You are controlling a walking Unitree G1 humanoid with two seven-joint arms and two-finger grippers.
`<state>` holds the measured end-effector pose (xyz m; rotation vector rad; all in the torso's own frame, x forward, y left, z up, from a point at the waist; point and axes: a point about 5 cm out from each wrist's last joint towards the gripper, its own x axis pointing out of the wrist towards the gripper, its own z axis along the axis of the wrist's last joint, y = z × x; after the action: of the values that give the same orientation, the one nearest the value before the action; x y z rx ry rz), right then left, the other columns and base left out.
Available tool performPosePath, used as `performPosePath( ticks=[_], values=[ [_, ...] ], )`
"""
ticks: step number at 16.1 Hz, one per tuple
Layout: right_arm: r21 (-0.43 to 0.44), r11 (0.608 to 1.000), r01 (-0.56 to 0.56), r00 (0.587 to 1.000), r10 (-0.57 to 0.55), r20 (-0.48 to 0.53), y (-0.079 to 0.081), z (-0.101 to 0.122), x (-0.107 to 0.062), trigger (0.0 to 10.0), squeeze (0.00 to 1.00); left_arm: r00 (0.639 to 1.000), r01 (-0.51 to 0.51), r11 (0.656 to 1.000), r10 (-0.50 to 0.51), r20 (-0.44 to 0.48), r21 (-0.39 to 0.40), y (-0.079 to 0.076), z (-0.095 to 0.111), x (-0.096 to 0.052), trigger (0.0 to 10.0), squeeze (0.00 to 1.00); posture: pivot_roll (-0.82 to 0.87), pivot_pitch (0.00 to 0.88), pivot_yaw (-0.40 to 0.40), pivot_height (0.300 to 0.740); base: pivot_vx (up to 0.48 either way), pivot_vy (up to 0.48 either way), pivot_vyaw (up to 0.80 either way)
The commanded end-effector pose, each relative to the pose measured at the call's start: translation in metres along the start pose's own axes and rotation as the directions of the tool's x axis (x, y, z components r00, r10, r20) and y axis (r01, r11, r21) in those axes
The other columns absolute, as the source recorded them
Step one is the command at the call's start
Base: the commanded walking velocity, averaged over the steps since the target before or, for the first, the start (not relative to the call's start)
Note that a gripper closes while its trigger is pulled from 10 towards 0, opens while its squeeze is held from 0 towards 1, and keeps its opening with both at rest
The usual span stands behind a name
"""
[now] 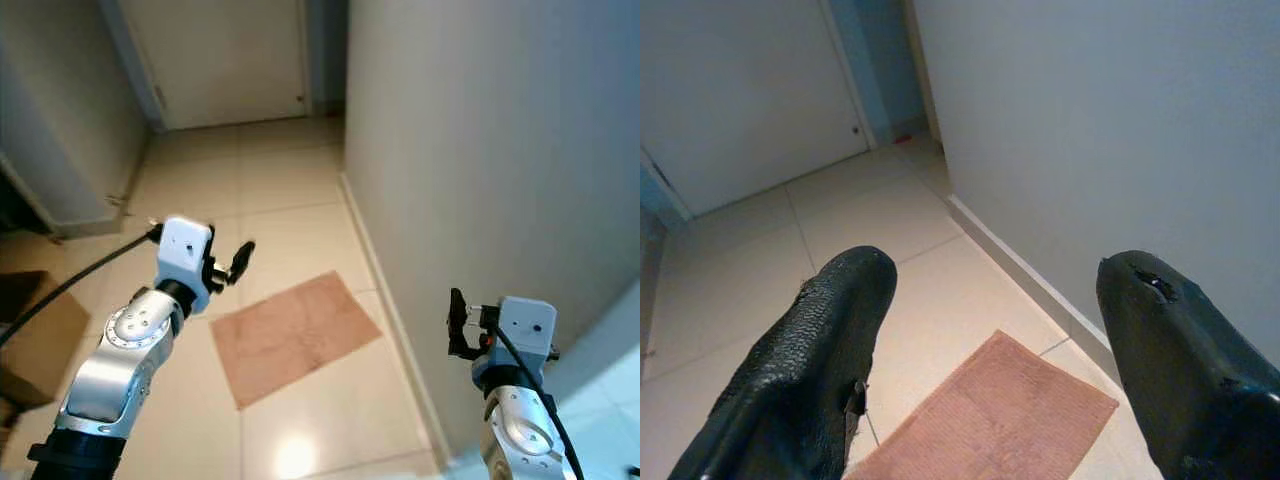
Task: Hang keys on a hook
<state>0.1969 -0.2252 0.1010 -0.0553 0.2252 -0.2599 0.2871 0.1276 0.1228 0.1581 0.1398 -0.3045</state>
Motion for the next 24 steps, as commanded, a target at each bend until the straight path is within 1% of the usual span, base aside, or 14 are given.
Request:
performPosePath(
  ticks=[1,2,3,5,6,7,10,12,14,15,16,20,22,24],
  values=[
    [-0.006,1.000,-0.025,1.000,0.025,-0.016,0.006,0.005,-0.001,10.0,1.00,1.000,-0.026,1.000,0.026,0.006,0.015,0.007,0.007,0.000,10.0,0.00,-0.27,0.000,0.071,0.740,0.000,0.000,0.00],
    [-0.041,0.993,-0.107,0.994,0.106,-0.016,0.013,0.007,-0.002,10.0,1.00,0.999,-0.032,0.999,0.032,-0.004,0.013,0.008,0.005,-0.001,10.0,0.00,-0.26,0.000,0.063,0.740,0.000,0.000,0.00],
    [0.003,0.987,-0.160,0.987,0.160,0.022,0.017,0.011,-0.004,10.0,1.00,0.999,-0.041,0.999,0.041,-0.012,0.012,0.007,0.002,-0.004,10.0,0.00,-0.26,0.000,0.043,0.740,0.000,0.000,0.00],
    [-0.058,0.970,-0.235,0.971,0.236,0.022,0.024,0.014,0.001,10.0,1.00,0.996,-0.083,0.997,0.082,-0.038,-0.008,0.007,-0.007,-0.012,10.0,0.00,-0.23,0.000,-0.001,0.740,0.000,0.000,0.31],
    [-0.054,0.964,-0.261,0.964,0.263,0.024,0.027,0.015,0.003,10.0,1.00,0.995,-0.092,0.996,0.092,-0.043,-0.007,0.007,-0.009,-0.015,10.0,0.00,-0.23,0.000,-0.008,0.740,0.000,0.000,0.80],
    [-0.114,0.949,-0.294,0.954,0.298,0.021,0.032,0.016,0.009,10.0,1.00,0.991,-0.121,0.993,0.120,-0.060,-0.008,0.008,-0.013,-0.026,10.0,0.00,-0.20,0.000,-0.040,0.740,0.000,0.000,0.80],
    [-0.120,0.929,-0.349,0.936,0.351,-0.007,0.038,0.008,0.017,10.0,1.00,0.988,-0.138,0.990,0.138,-0.069,0.006,0.010,-0.016,-0.036,10.0,0.00,-0.15,0.000,-0.068,0.740,0.000,0.000,0.80],
    [-0.023,0.962,-0.273,0.962,0.273,-0.004,0.036,0.003,0.026,10.0,1.00,0.986,-0.151,0.988,0.152,-0.062,0.017,0.015,-0.016,-0.039,10.0,0.00,-0.13,0.000,-0.058,0.740,0.000,0.000,0.80],
    [-0.117,0.956,-0.268,0.963,0.270,0.003,0.037,-0.001,0.026,10.0,1.00,0.983,-0.176,0.984,0.177,-0.046,0.017,0.020,-0.014,-0.036,10.0,0.00,-0.13,0.000,-0.044,0.740,0.000,0.000,0.80],
    [-0.128,0.971,-0.202,0.979,0.205,0.011,0.035,-0.003,0.026,10.0,1.00,0.981,-0.188,0.981,0.190,-0.031,0.041,0.022,-0.014,-0.030,10.0,0.00,-0.14,0.000,-0.024,0.740,0.000,0.000,0.80],
    [-0.159,0.969,-0.190,0.980,0.197,0.026,0.035,-0.002,0.026,10.0,1.00,0.982,-0.187,0.981,0.189,-0.032,0.053,0.022,-0.014,-0.029,10.0,0.00,-0.14,0.000,-0.024,0.740,0.000,0.000,0.80],
    [-0.145,0.975,-0.168,0.985,0.172,0.020,0.032,-0.001,0.030,10.0,1.00,0.984,-0.172,0.984,0.173,-0.029,0.055,0.024,-0.015,-0.023,10.0,0.00,-0.15,0.000,-0.010,0.740,0.000,0.000,0.80],
    [-0.107,0.971,-0.214,0.973,0.221,0.061,0.040,0.008,0.028,10.0,1.00,0.986,-0.165,0.985,0.166,-0.018,0.044,0.022,-0.014,-0.017,10.0,0.00,-0.16,0.000,-0.007,0.740,0.000,0.000,0.80],
    [-0.087,0.989,-0.121,0.990,0.127,0.060,0.034,0.009,0.029,10.0,1.00,0.985,-0.170,0.984,0.171,-0.021,0.045,0.022,-0.016,-0.016,10.0,0.00,-0.17,0.000,-0.003,0.740,0.000,0.000,0.80]
  ],
)
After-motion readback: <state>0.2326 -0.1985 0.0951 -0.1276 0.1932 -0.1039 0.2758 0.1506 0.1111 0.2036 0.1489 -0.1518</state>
